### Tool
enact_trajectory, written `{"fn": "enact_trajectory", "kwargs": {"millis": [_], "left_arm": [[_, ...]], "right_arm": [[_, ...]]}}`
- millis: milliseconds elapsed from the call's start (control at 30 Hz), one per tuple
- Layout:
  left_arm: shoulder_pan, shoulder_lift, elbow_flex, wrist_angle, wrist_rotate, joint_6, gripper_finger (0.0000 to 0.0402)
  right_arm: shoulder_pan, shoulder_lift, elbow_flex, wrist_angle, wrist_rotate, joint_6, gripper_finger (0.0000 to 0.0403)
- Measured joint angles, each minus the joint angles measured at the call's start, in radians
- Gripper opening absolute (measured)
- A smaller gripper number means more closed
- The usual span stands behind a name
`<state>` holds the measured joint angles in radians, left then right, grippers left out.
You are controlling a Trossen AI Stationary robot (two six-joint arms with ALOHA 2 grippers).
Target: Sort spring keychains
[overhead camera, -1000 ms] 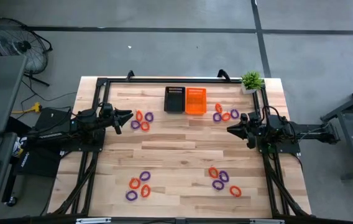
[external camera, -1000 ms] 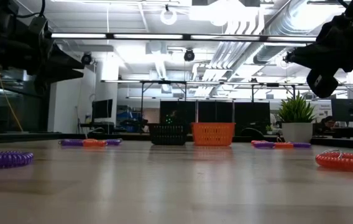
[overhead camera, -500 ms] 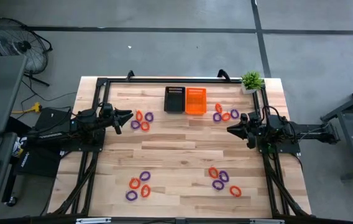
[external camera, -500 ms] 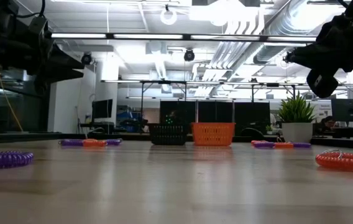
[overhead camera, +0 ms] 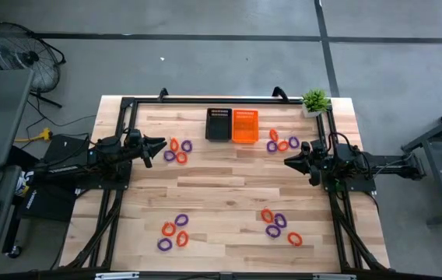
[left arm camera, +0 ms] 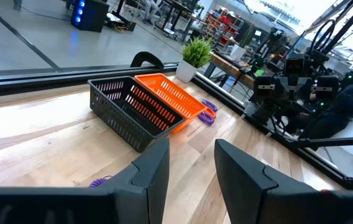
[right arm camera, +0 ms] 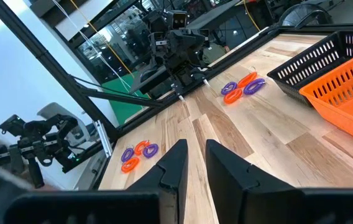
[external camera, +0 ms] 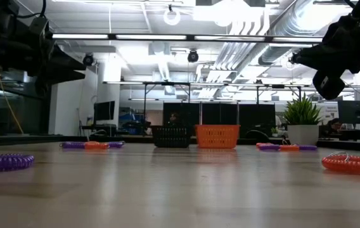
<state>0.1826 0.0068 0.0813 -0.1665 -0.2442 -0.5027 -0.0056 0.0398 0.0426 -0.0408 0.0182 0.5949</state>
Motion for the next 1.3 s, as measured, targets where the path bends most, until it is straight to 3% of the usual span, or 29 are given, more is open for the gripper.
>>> {"fn": "enact_trajectory", "kwargs": {"millis": [733,1167,1300], "left_arm": [[0.0,0.0,0.0,0.0,0.0,0.0,0.0126],[0.0,0.0,0.0,0.0,0.0,0.0,0.0126],[0.0,0.0,0.0,0.0,0.0,0.0,0.0126]], "right_arm": [[0.0,0.0,0.0,0.0,0.001,0.0,0.0053],[0.0,0.0,0.0,0.008,0.06,0.054,0.0051],[0.0,0.0,0.001,0.004,0.132,0.021,0.0049]]}}
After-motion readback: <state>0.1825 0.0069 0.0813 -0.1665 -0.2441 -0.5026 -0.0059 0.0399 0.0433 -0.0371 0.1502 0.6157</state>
